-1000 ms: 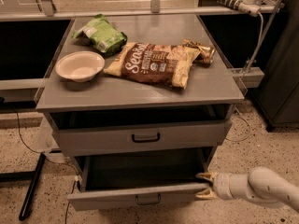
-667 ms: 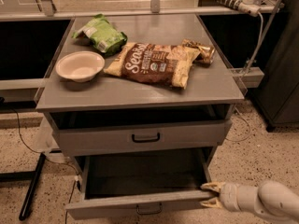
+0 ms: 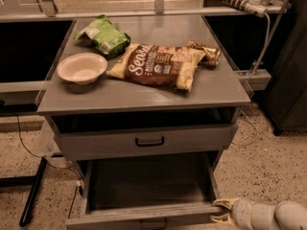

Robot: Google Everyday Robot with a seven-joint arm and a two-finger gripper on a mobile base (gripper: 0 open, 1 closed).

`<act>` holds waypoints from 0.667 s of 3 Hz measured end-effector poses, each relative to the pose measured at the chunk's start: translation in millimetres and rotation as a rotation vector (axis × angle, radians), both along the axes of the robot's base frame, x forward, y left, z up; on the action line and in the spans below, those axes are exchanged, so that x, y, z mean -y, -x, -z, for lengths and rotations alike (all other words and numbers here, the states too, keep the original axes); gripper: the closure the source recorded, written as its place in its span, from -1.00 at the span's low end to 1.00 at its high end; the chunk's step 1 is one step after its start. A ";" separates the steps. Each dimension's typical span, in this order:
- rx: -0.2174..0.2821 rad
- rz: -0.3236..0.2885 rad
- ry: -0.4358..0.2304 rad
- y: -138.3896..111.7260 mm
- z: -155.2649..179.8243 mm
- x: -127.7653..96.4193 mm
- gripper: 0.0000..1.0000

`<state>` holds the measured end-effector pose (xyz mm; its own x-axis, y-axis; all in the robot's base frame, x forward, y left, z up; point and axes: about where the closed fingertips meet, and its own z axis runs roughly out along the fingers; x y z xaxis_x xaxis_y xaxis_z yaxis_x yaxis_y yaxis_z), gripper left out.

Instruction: Open middle drawer

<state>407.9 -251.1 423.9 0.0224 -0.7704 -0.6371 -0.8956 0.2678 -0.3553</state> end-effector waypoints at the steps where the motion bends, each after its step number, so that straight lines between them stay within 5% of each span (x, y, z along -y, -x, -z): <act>1: 0.000 0.000 0.000 0.0 0.0 -0.1 0.16; 2: 0.000 0.000 0.000 0.0 0.0 -0.1 -0.30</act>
Offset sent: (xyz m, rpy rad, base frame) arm 0.0000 0.0000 0.0000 0.0000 0.0000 0.0000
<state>407.9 -251.0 423.9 0.0224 -0.7704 -0.6372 -0.8956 0.2677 -0.3552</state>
